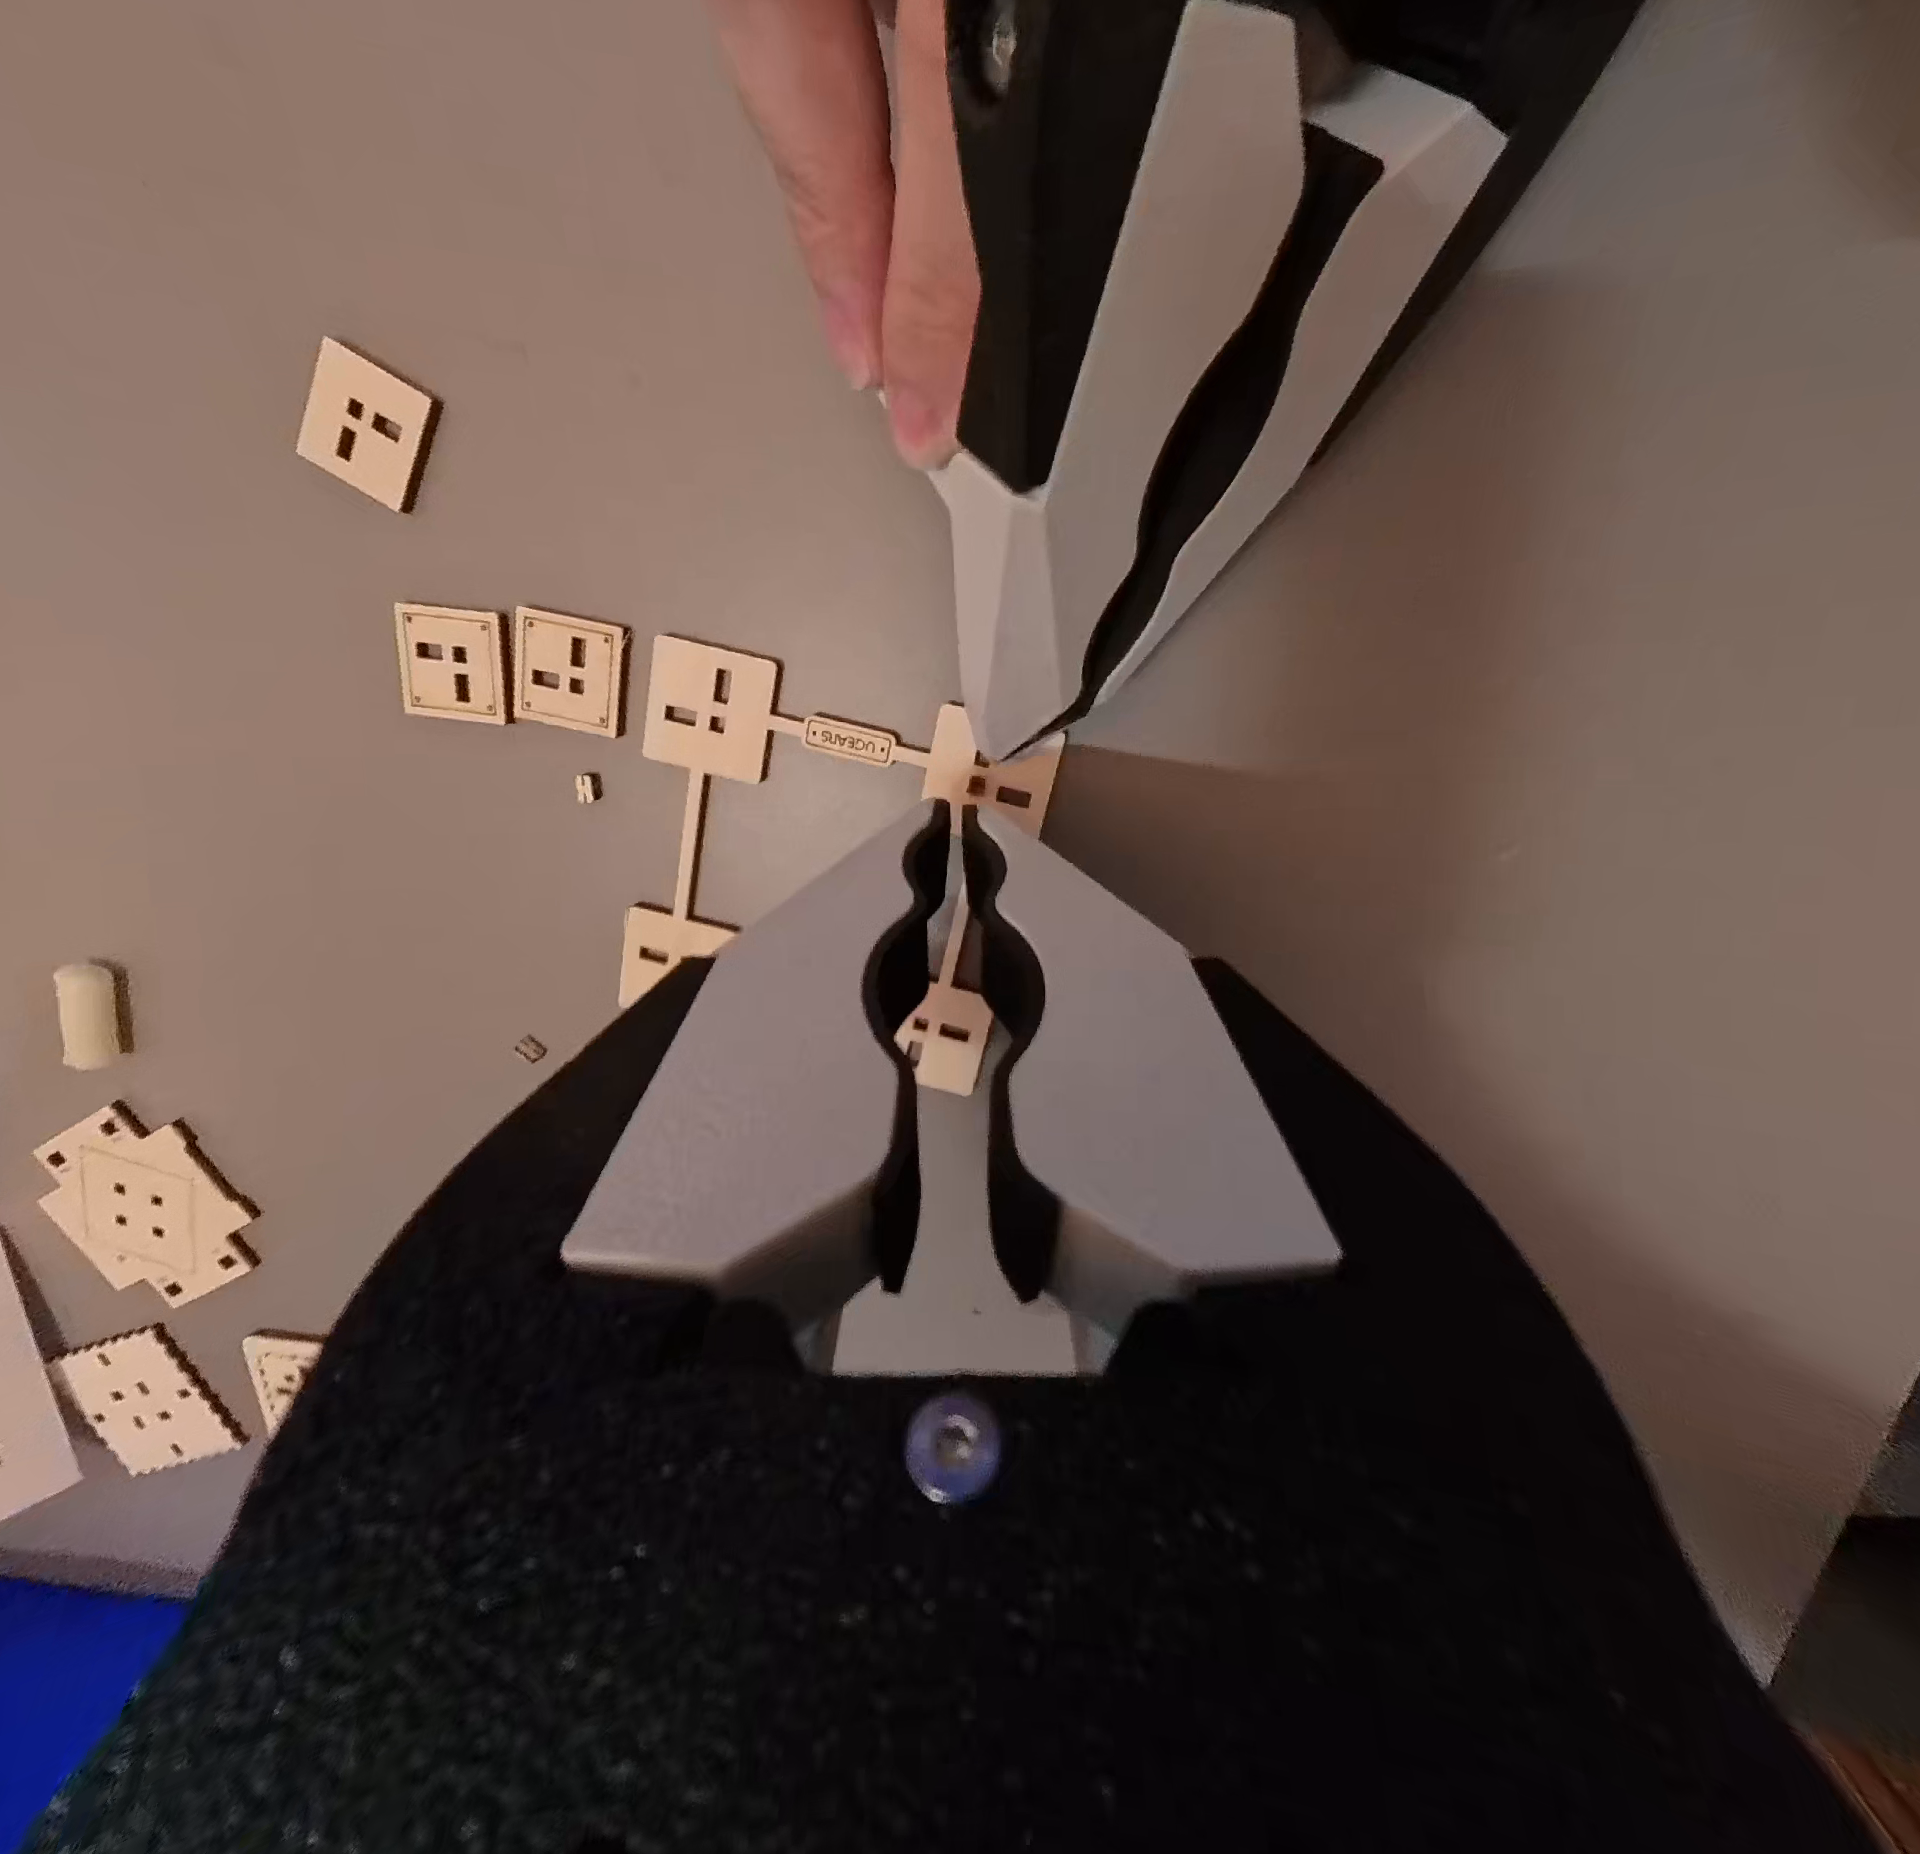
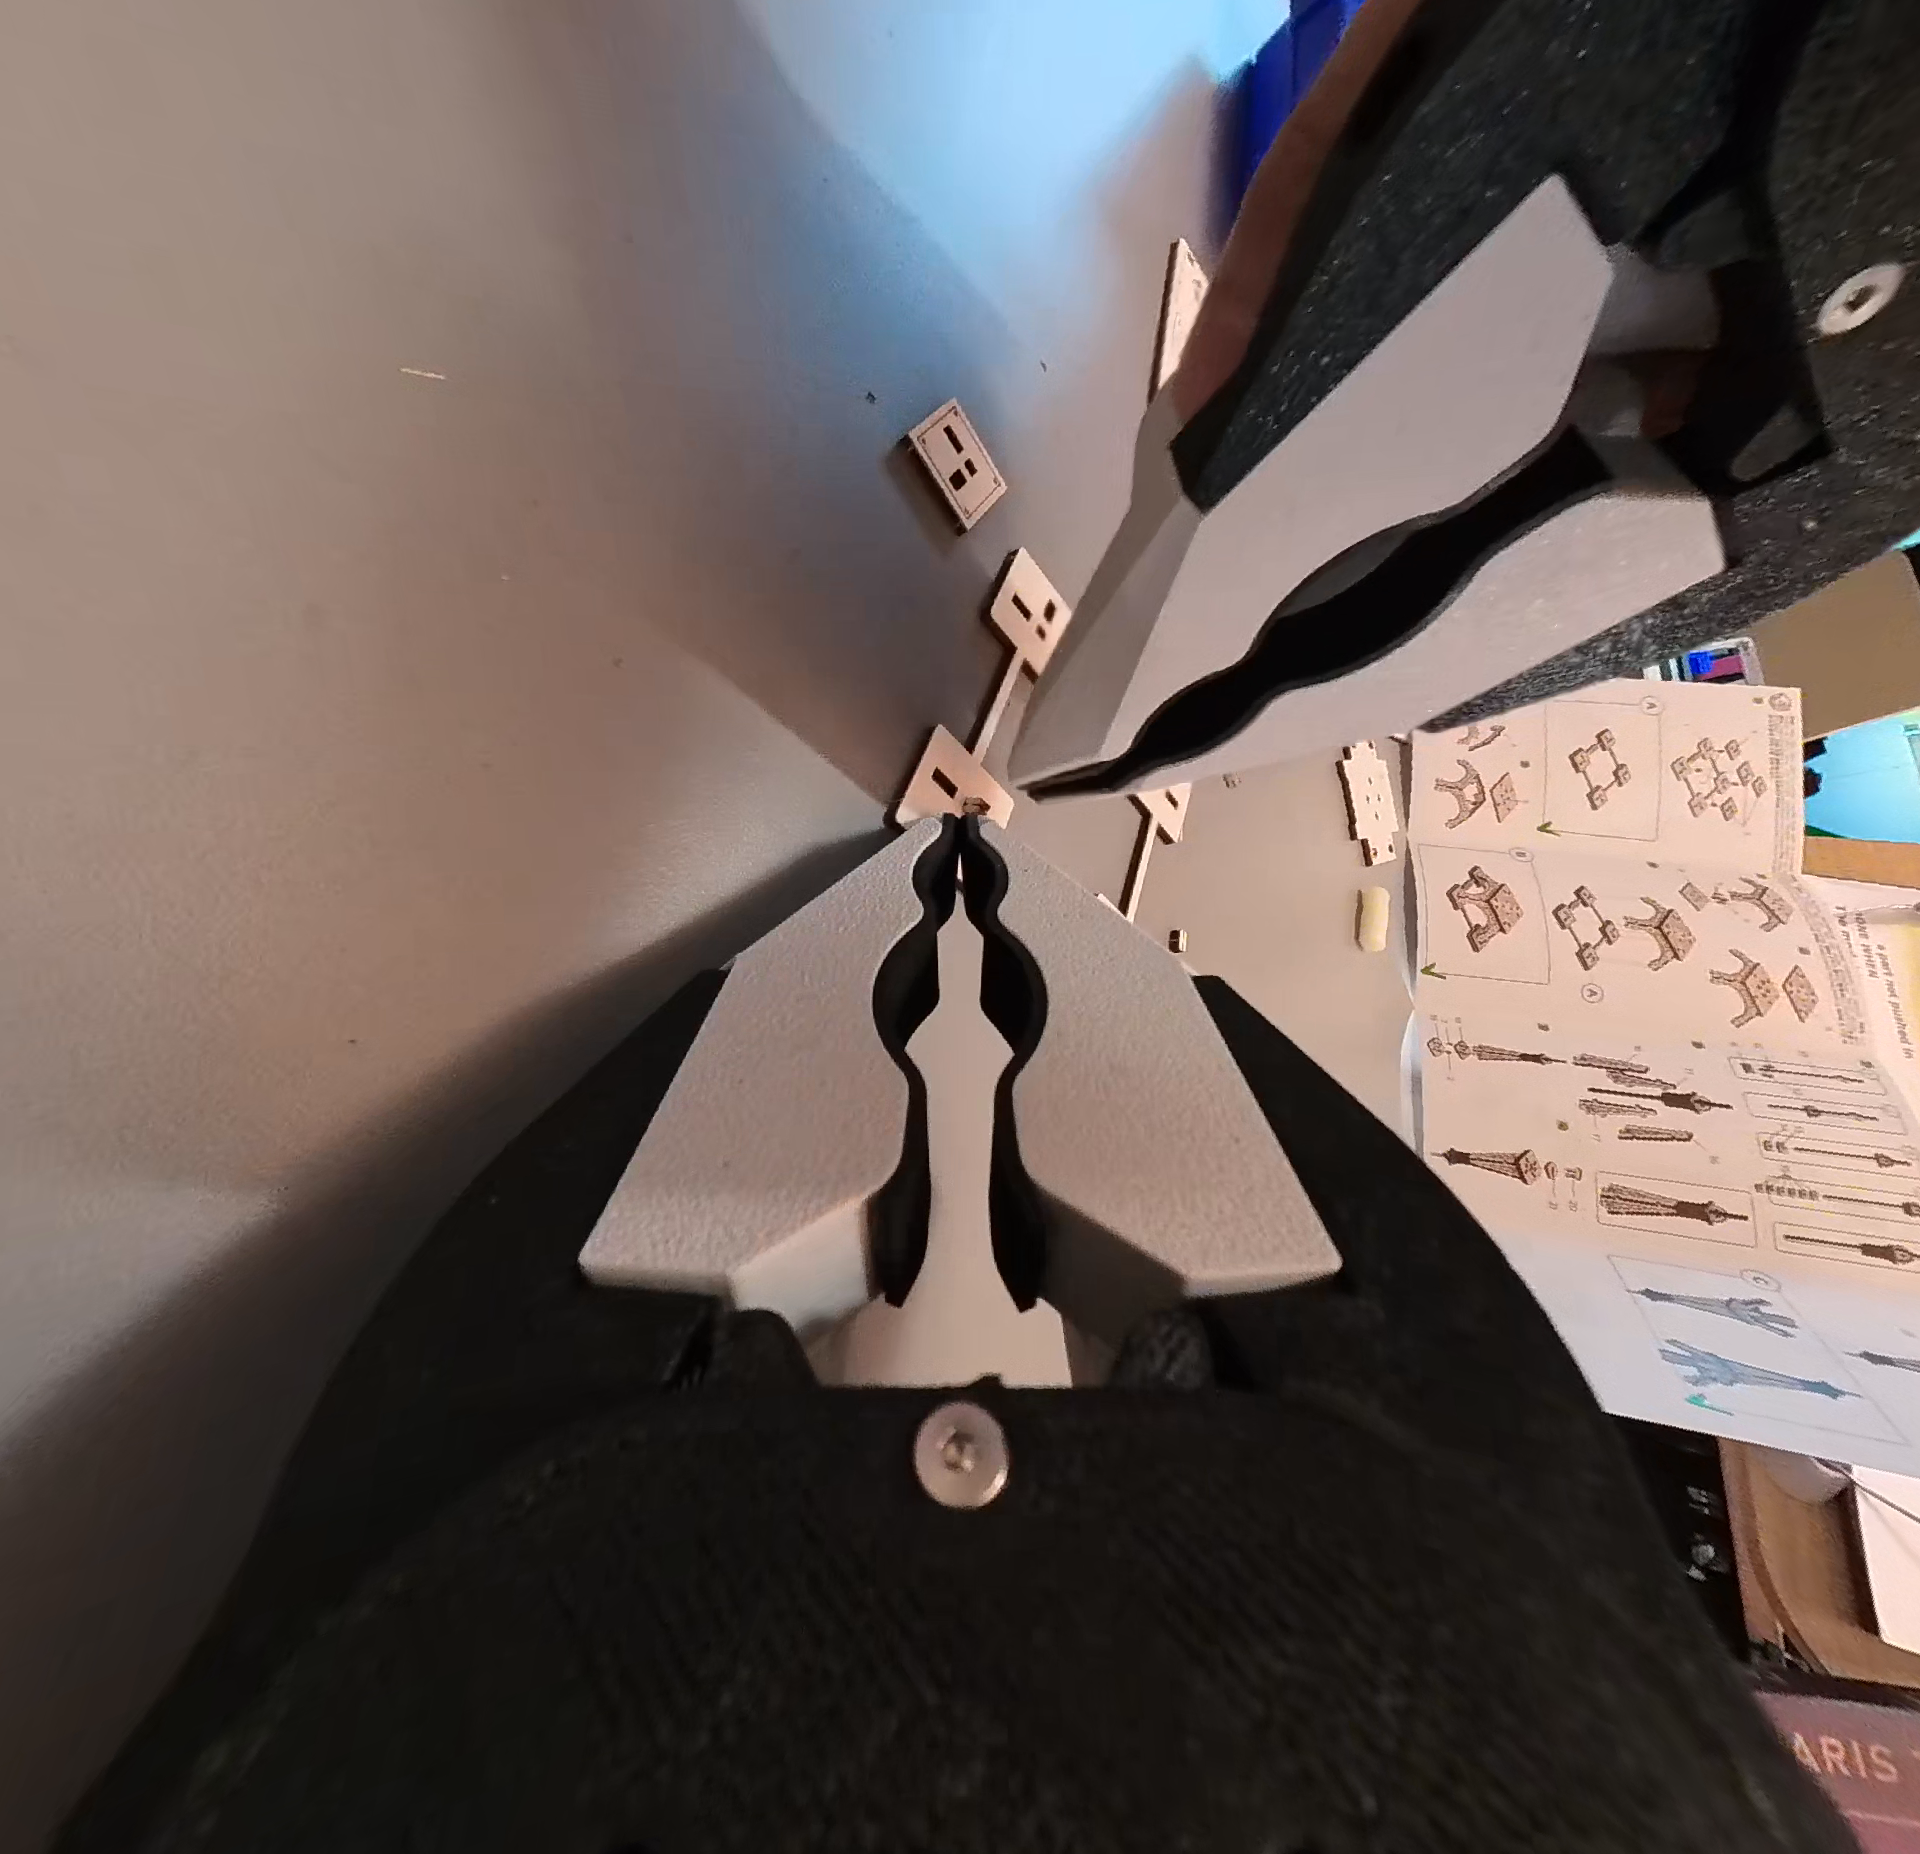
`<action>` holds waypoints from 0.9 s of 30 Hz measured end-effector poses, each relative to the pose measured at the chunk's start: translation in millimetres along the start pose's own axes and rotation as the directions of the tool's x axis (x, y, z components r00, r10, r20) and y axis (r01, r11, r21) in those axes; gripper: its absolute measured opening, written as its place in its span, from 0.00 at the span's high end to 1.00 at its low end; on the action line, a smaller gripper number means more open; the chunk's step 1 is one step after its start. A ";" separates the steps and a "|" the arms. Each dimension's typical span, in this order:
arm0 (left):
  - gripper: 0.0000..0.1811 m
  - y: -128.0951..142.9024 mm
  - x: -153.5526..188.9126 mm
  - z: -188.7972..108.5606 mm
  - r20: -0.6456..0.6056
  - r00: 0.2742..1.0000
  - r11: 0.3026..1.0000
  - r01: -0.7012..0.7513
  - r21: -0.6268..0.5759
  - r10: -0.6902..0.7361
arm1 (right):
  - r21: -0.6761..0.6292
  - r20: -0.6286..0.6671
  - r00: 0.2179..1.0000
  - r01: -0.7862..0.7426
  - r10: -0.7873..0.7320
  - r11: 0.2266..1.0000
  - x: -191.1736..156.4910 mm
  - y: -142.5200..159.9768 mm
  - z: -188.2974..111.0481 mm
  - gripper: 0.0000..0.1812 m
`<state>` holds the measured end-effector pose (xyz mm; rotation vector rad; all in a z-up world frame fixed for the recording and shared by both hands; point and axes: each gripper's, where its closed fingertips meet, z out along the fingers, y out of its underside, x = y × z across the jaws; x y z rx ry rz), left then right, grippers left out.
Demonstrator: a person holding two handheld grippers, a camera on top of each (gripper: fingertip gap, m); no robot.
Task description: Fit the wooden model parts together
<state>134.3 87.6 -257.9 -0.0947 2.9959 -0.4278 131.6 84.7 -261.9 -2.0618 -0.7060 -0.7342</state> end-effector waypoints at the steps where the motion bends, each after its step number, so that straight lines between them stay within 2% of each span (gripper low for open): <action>1: 1.00 -1.1 1.3 -0.5 -0.010 1.000 1.000 0.000 0.009 0.001 | 0.000 0.000 1.000 -0.001 0.001 1.000 0.0 0.2 -0.2 1.00; 10: 1.00 -3.9 4.9 5.2 -0.042 0.998 0.999 -0.036 0.019 0.037 | 0.000 0.000 1.000 -0.002 0.002 1.000 -0.1 1.3 -2.8 1.00; 21: 1.00 1.4 1.2 8.2 -0.020 0.998 0.998 -0.059 0.018 0.059 | 0.000 0.000 1.000 -0.002 0.002 1.000 -0.3 2.2 -5.6 1.00; 23: 1.00 -4.3 4.3 6.9 -0.043 0.998 0.997 -0.049 0.058 0.052 | 0.000 0.001 1.000 -0.001 0.001 1.000 -0.4 2.3 -6.0 1.00; 27: 1.00 -2.0 -0.8 -0.6 -0.015 0.999 0.998 -0.047 0.032 0.048 | 0.001 0.002 1.000 -0.005 0.005 1.000 -0.4 2.4 -6.7 1.00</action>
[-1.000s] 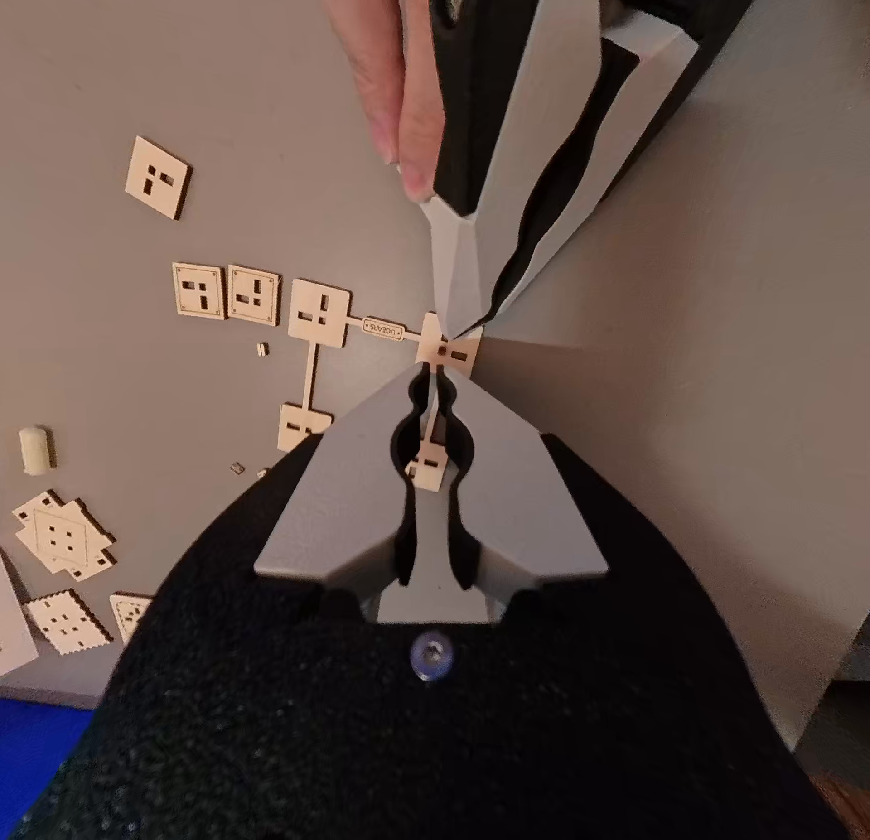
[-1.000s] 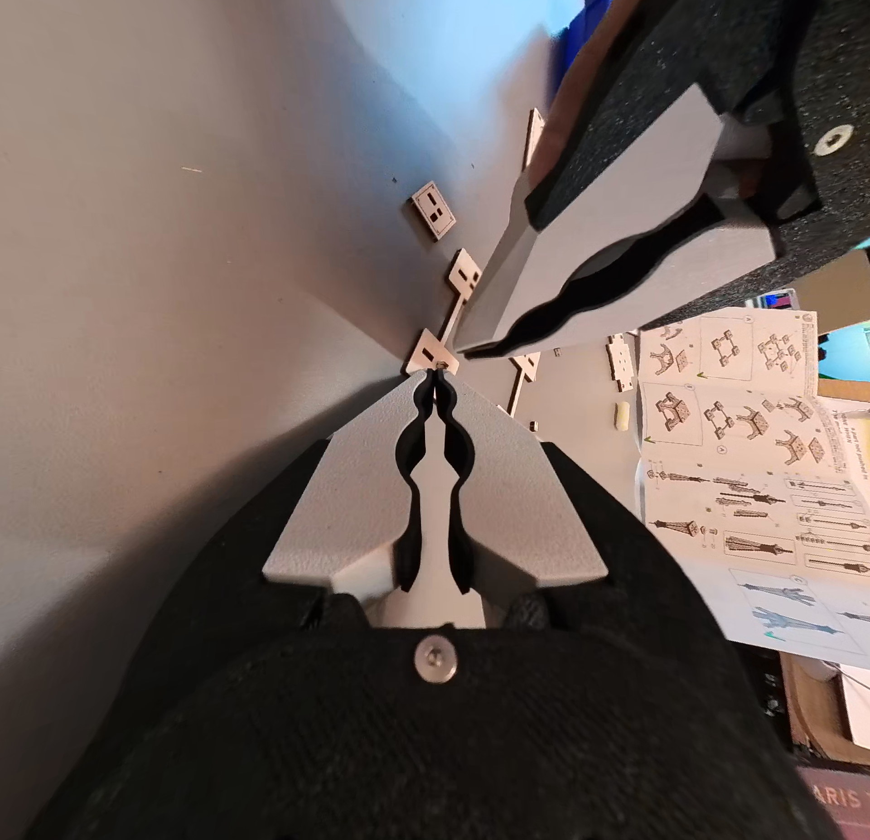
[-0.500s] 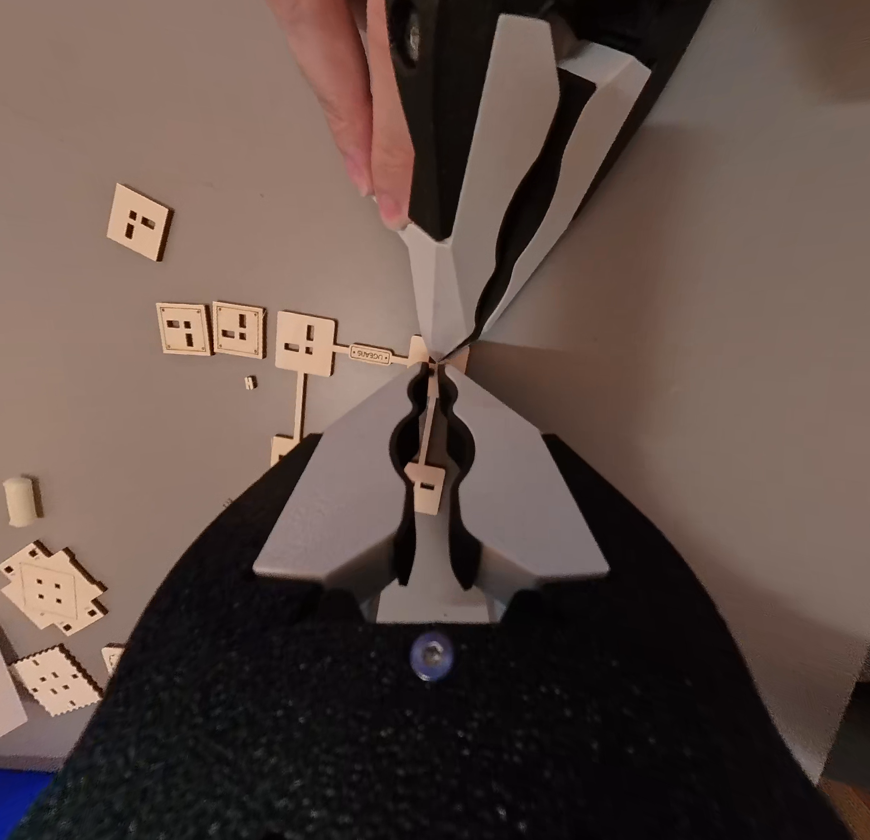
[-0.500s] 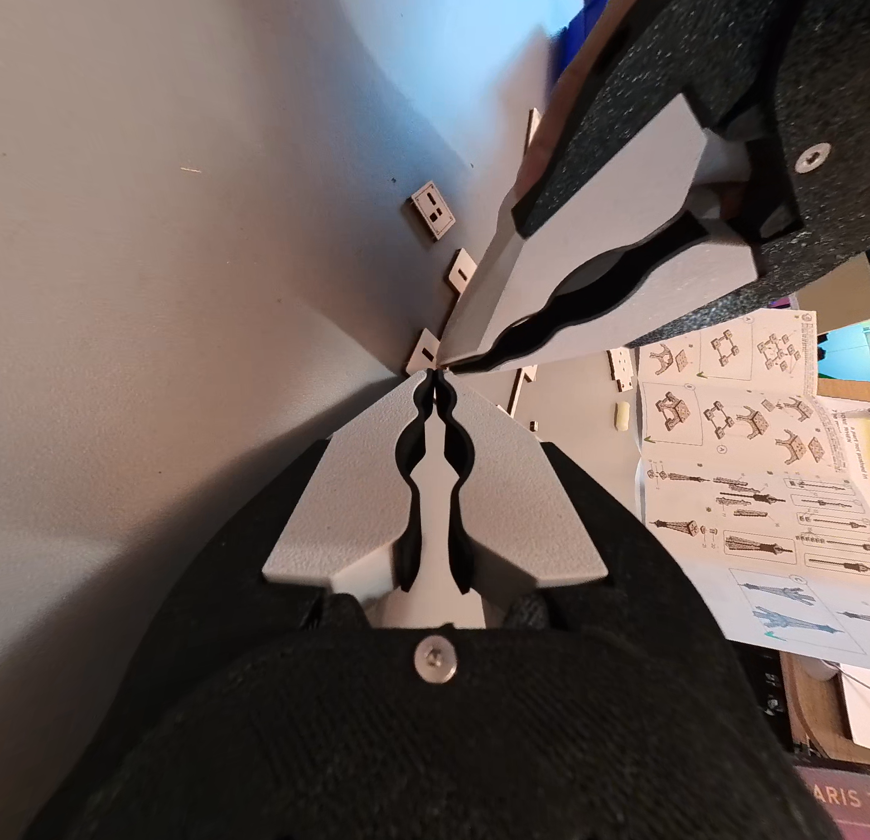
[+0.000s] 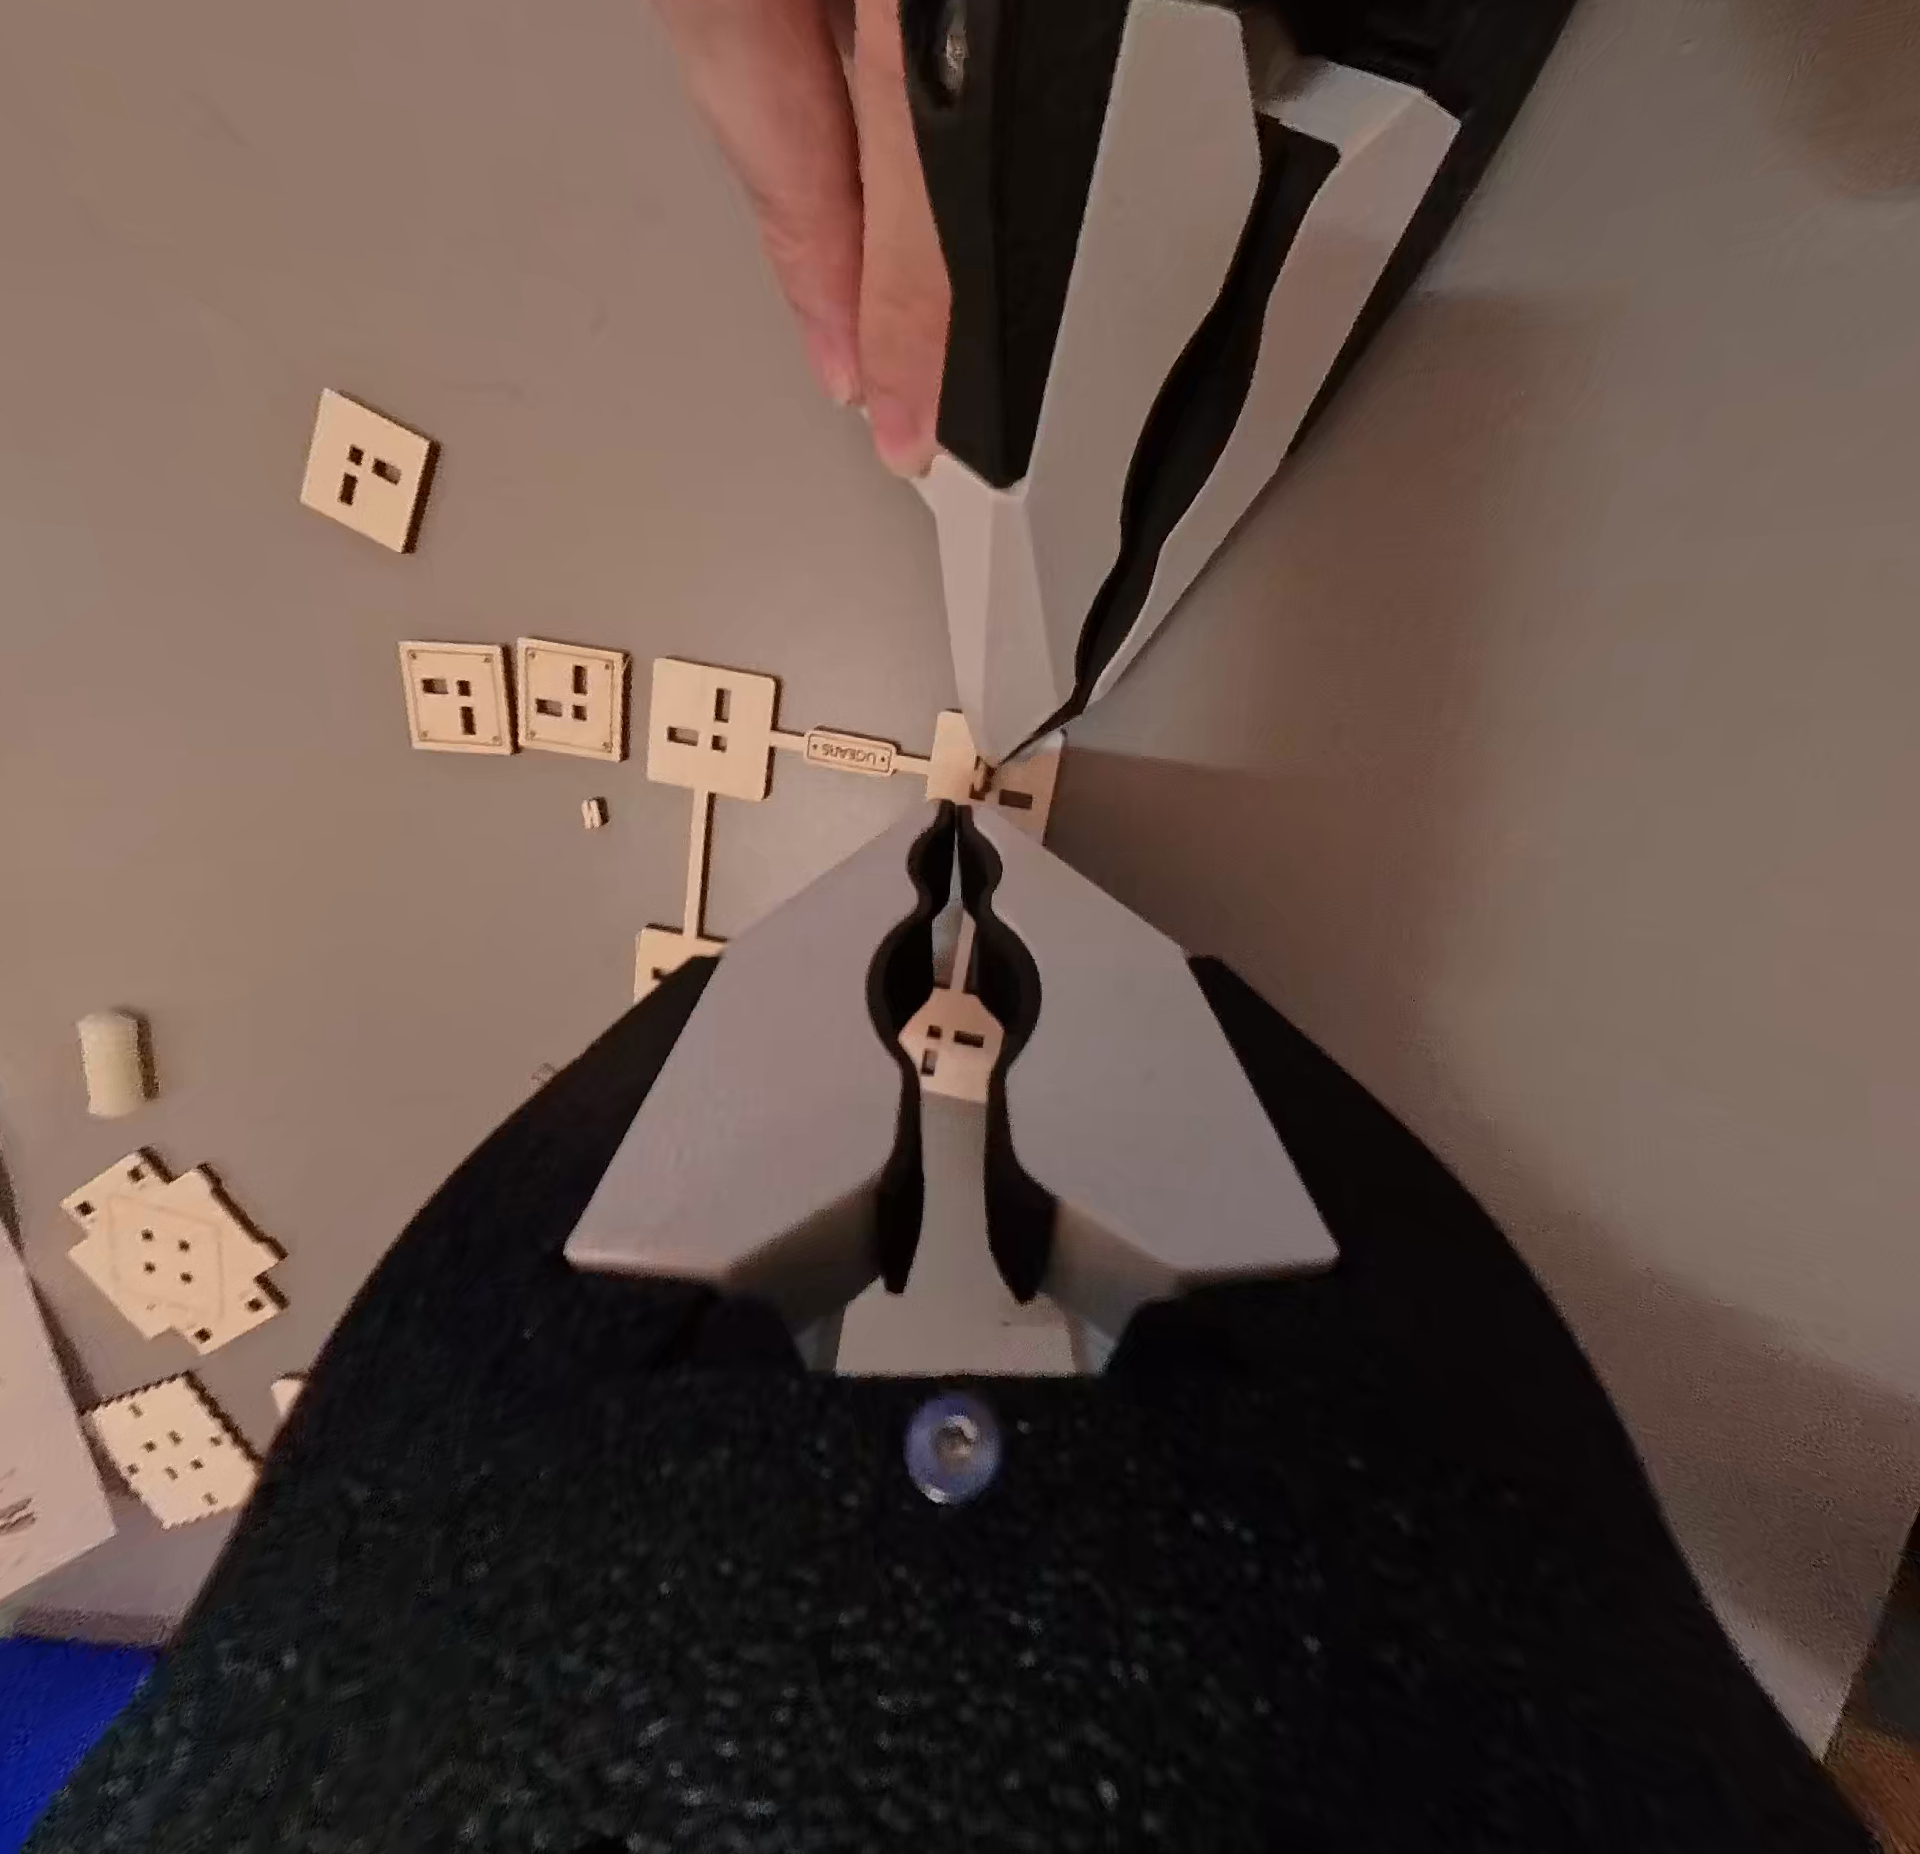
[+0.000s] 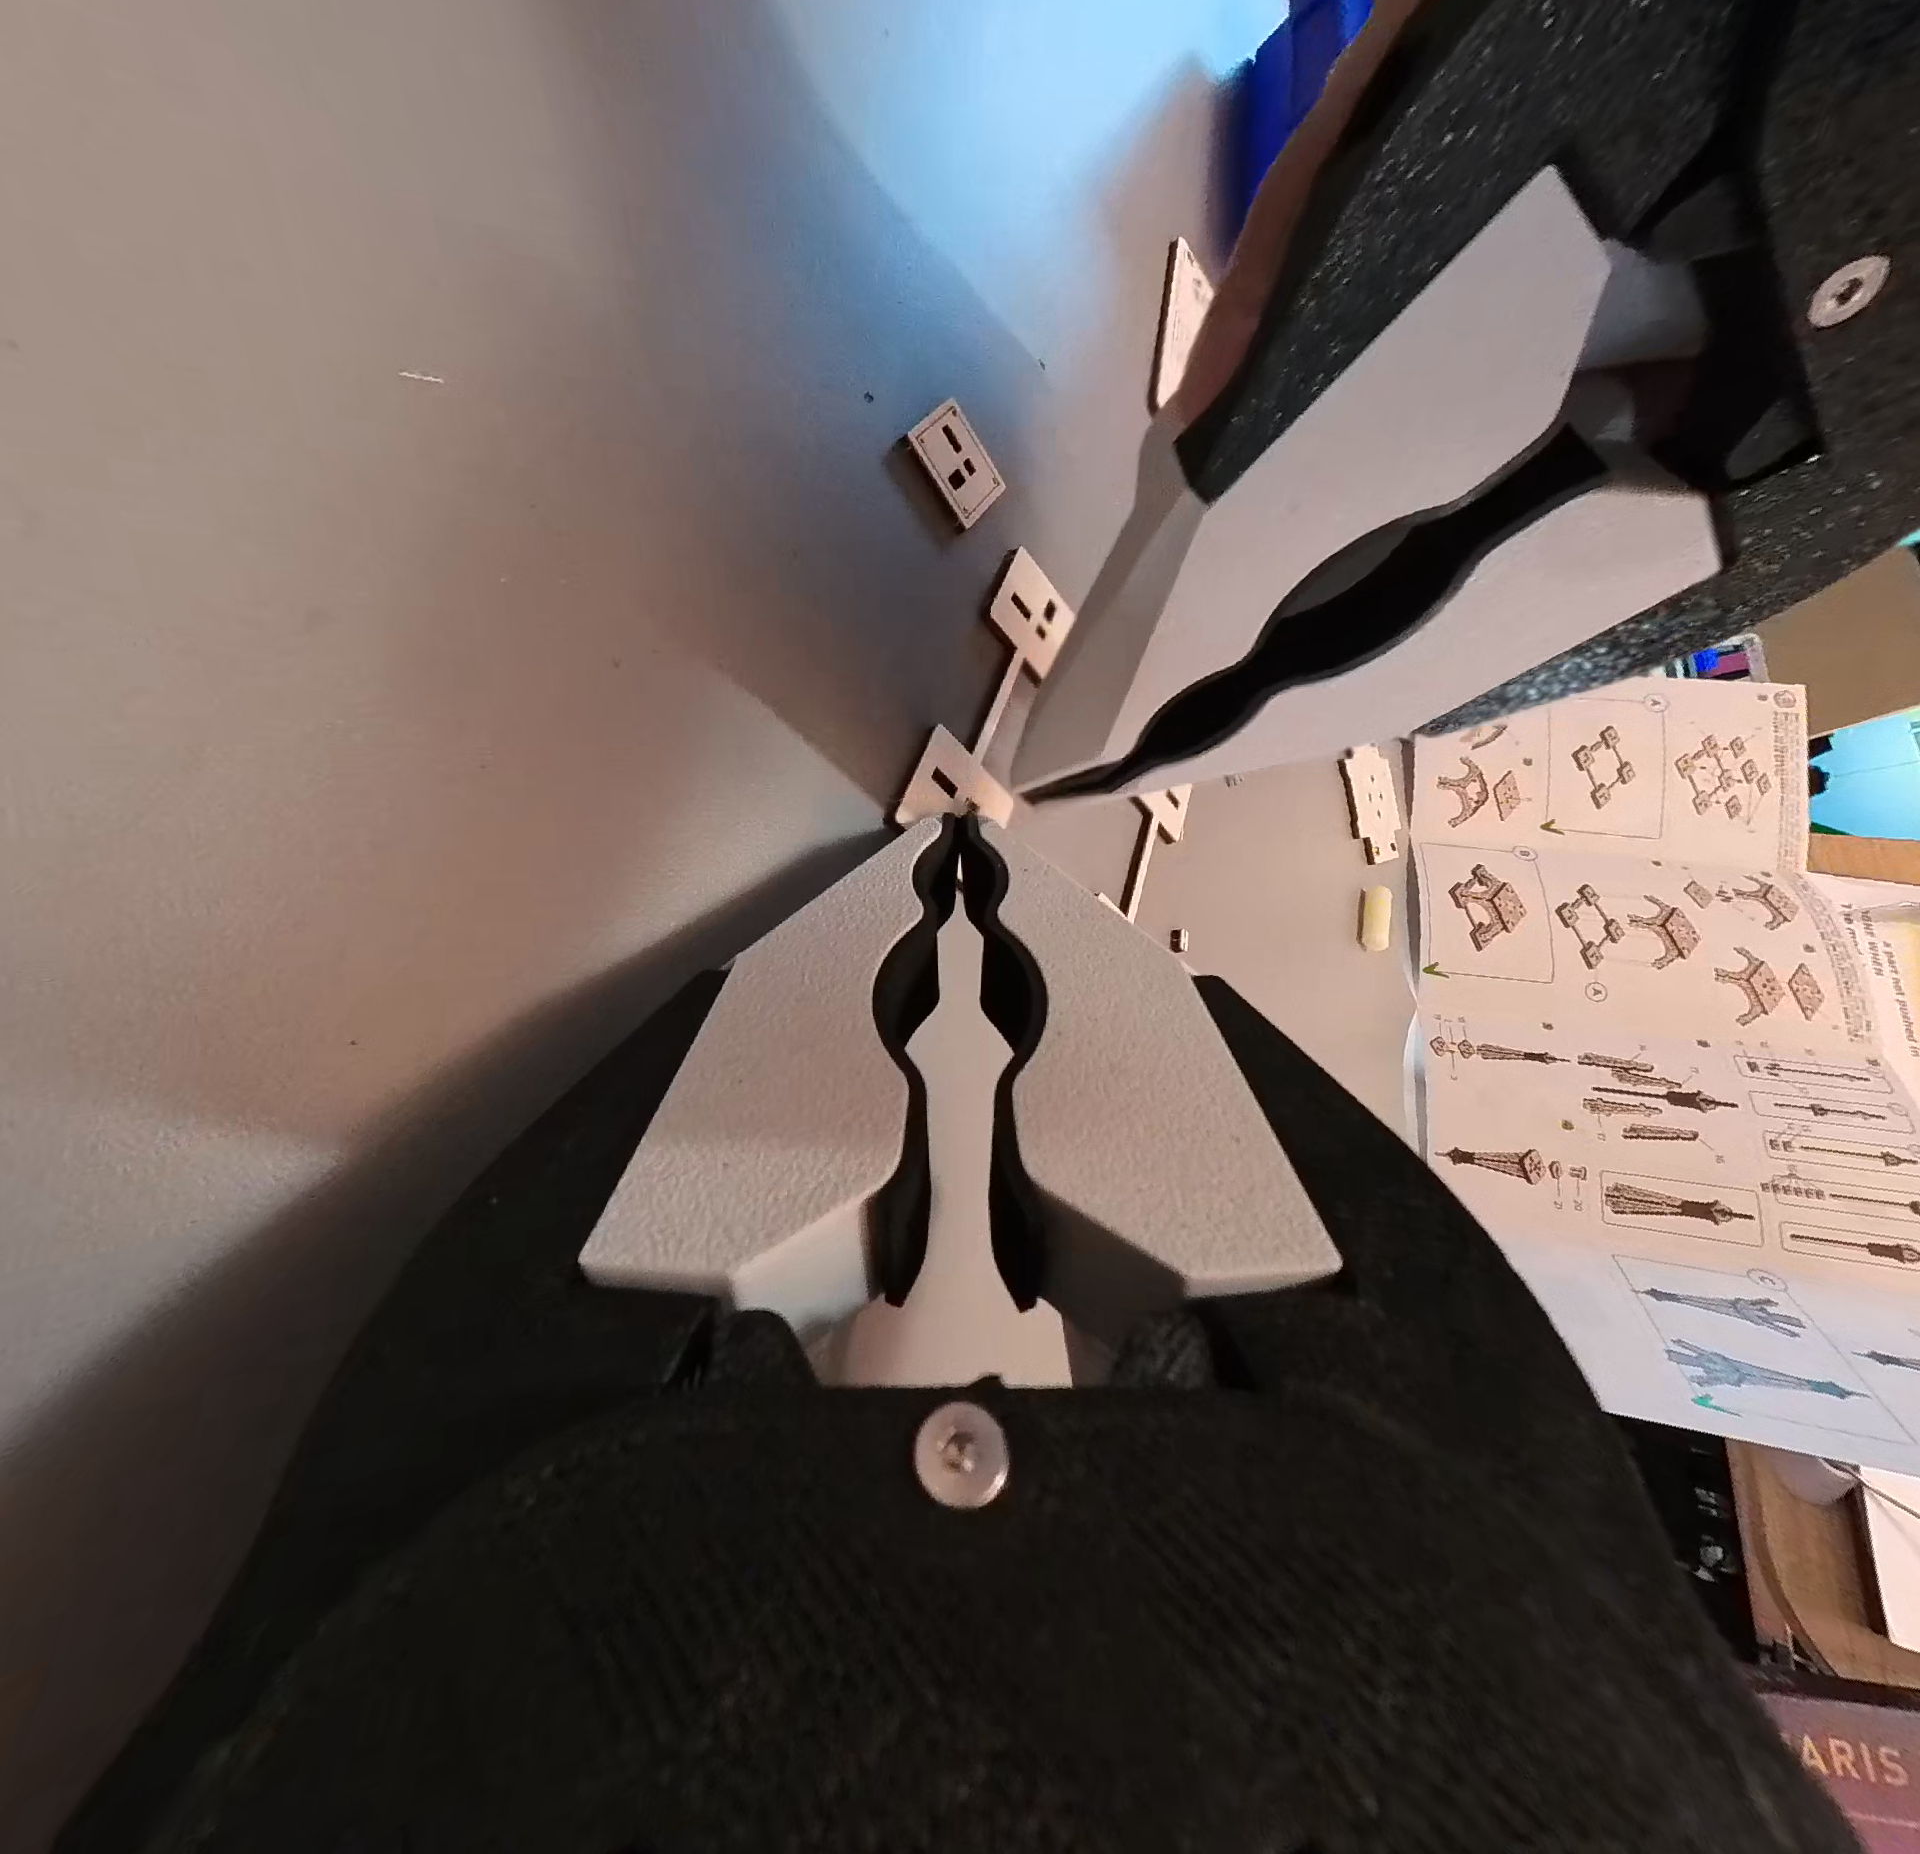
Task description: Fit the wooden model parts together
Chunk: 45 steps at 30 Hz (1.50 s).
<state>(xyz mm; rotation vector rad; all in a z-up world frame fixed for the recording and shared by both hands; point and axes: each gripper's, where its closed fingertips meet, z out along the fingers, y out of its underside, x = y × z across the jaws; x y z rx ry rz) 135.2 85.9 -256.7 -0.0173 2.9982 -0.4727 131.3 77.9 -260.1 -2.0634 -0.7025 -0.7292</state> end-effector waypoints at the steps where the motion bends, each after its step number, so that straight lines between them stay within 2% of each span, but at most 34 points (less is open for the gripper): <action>1: 1.00 -0.8 -1.9 -1.2 0.012 1.000 1.000 -0.004 0.002 0.004 | 0.000 -0.001 1.000 0.001 -0.001 1.000 0.0 0.1 -0.1 1.00; 6: 0.98 -8.6 4.0 2.5 -0.022 1.000 1.000 -0.022 0.017 0.022 | 0.001 0.002 1.000 -0.003 0.003 1.000 -0.1 -0.1 -0.5 1.00; 13: 0.97 -4.4 2.8 2.0 -0.022 0.999 1.000 -0.024 -0.011 0.023 | 0.001 0.001 1.000 -0.002 0.002 1.000 -0.3 -0.6 -0.5 1.00; 24: 1.00 -1.4 3.5 8.1 -0.014 1.000 0.999 -0.014 0.029 0.015 | 0.000 -0.006 1.000 0.004 -0.004 1.000 -0.4 -2.2 0.6 1.00; 27: 1.00 -1.1 -2.5 2.2 0.056 0.998 0.998 -0.045 0.048 0.042 | -0.008 0.000 1.000 -0.013 0.013 1.000 -1.0 -1.6 -0.9 1.00; 30: 1.00 -4.6 -6.6 -8.1 0.190 0.974 0.988 -0.140 0.065 0.125 | 0.011 -0.052 0.988 -0.146 0.147 0.989 15.6 1.1 -12.2 0.95; 32: 1.00 -9.2 -8.4 -14.4 0.297 0.937 0.975 -0.213 0.070 0.184 | 0.090 -0.058 0.939 -0.334 0.340 0.938 31.0 -5.3 -25.0 0.91; 33: 1.00 -13.1 -11.2 -18.6 0.373 0.900 0.961 -0.269 0.067 0.225 | 0.129 -0.037 0.890 -0.447 0.454 0.885 36.4 -8.7 -29.9 0.89; 36: 1.00 -28.2 -18.0 -34.8 0.612 0.713 0.897 -0.441 0.012 0.342 | 0.270 0.115 0.713 -0.693 0.692 0.669 44.8 -28.7 -39.8 0.83; 37: 1.00 -31.4 -19.7 -39.8 0.671 0.647 0.880 -0.474 -0.019 0.363 | 0.292 0.167 0.673 -0.732 0.721 0.616 45.2 -34.4 -41.5 0.84; 39: 1.00 -35.3 -22.2 -48.3 0.749 0.551 0.863 -0.502 -0.055 0.368 | 0.280 0.211 0.630 -0.772 0.748 0.571 44.1 -36.8 -41.2 0.92; 44: 1.00 -43.3 -20.9 -64.2 0.839 0.433 0.844 -0.533 -0.057 0.329 | 0.323 0.196 0.565 -0.809 0.802 0.491 55.5 -37.2 -43.2 1.00; 45: 1.00 -43.6 -21.6 -66.3 0.848 0.419 0.845 -0.531 -0.059 0.323 | 0.317 0.179 0.556 -0.814 0.812 0.487 56.6 -33.8 -42.5 0.97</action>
